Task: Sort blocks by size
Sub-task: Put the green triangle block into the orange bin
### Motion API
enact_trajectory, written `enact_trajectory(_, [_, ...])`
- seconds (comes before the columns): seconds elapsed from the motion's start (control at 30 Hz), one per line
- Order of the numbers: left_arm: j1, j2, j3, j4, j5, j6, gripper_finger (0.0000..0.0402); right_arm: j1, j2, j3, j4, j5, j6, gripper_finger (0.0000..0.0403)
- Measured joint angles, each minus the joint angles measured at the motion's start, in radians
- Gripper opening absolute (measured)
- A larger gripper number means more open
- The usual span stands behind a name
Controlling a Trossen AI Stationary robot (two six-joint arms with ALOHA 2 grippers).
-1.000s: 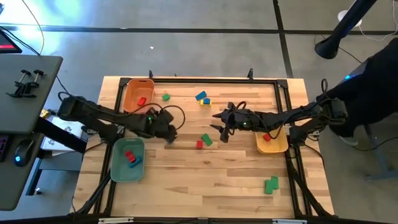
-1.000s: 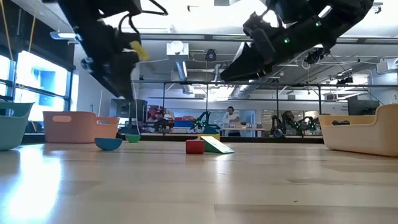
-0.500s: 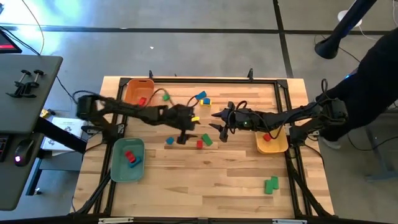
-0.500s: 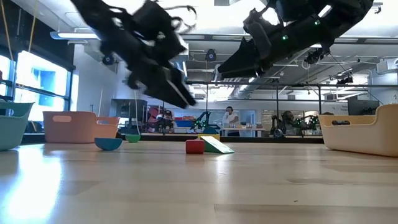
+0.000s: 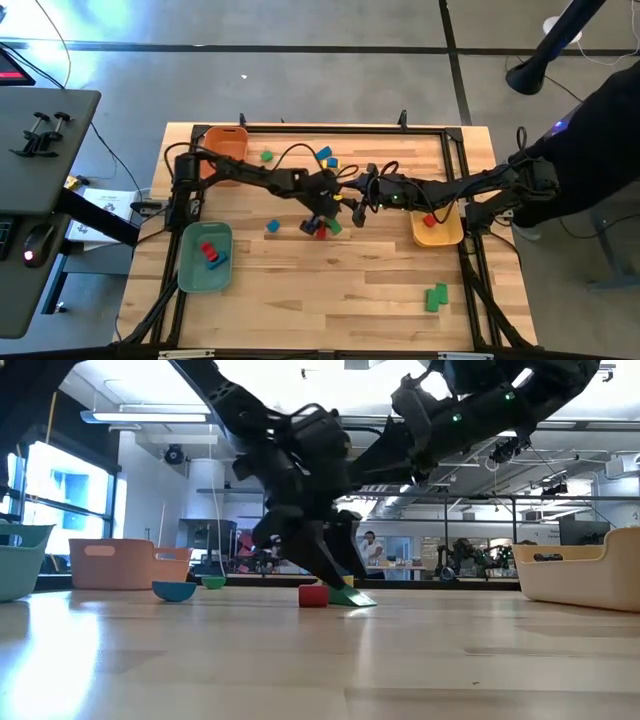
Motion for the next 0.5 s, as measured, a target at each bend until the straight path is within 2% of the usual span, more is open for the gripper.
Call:
enact_trajectory(0.2, [0.002,0.018,0.001,-0.058,0.013,0.01,0.0265,0.002,0.0,0.0,0.0,-0.008,0.0,0.0215])
enact_trajectory(0.5, [0.008,0.039,0.001,-0.04,0.026,-0.021,0.0177,0.012,0.0,0.0,-0.011,-0.007,-0.003,0.0215])
